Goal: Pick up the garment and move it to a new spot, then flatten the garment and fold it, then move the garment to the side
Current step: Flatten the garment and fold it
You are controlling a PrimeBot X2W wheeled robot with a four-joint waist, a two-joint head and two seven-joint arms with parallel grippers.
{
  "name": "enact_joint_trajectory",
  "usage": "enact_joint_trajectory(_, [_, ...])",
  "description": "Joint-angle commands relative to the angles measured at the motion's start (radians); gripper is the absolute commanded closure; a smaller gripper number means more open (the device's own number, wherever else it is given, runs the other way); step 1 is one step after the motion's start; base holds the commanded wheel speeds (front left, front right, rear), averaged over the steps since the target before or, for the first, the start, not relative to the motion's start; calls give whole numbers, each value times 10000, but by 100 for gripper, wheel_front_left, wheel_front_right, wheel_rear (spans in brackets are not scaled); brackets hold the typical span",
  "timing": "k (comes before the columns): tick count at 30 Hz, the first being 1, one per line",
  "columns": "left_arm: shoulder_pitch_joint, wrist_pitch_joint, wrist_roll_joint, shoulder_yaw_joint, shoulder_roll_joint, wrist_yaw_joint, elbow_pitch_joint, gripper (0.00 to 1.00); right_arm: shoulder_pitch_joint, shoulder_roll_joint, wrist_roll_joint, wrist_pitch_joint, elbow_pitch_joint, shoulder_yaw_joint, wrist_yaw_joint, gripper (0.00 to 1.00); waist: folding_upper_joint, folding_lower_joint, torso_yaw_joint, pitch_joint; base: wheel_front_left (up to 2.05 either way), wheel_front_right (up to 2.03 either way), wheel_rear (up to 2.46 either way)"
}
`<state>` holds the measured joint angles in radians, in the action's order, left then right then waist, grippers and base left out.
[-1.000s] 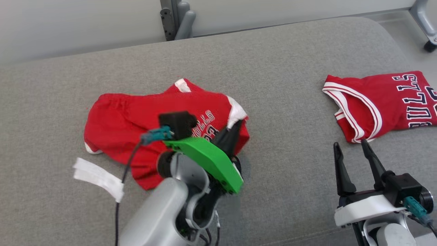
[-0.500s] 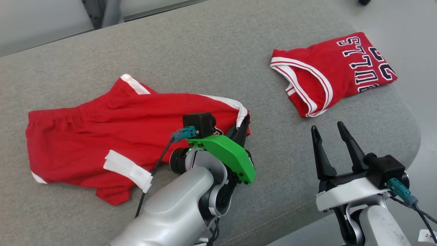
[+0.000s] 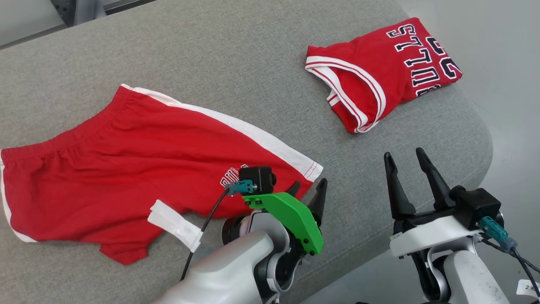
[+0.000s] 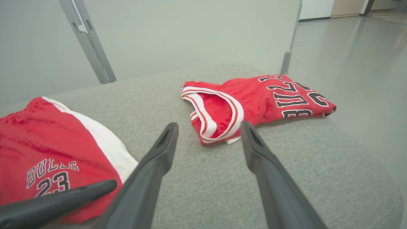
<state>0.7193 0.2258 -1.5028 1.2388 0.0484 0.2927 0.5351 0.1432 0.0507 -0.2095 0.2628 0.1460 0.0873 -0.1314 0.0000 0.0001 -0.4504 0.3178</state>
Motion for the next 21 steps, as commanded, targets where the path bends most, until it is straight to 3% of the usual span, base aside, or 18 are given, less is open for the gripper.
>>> enact_joint_trajectory(1, [60,55,-86,106,41,-112,-101,0,10,-1,34,25,-14,-53,15,0,0,-1,107,-64,0,0,0])
enact_joint_trajectory(6, [492,162,585,354,44,-570,-413,0,-293,5,156,25,-176,-301,15,0,0,-1,444,-275,0,0,0])
enact_joint_trajectory(11, [1034,382,1541,28,77,-678,-160,0,-680,6,360,25,-422,-650,15,0,0,-1,734,-619,0,0,0])
enact_joint_trajectory(17, [150,386,4769,-2585,1315,-310,-1306,0,-1336,9,647,25,-989,-949,17,0,0,-1,991,-1419,0,0,0])
enact_joint_trajectory(21, [-1107,388,6112,-3679,2013,-105,-2294,0,-1786,9,924,25,-1390,-1084,15,0,0,-1,1346,-1916,0,0,0])
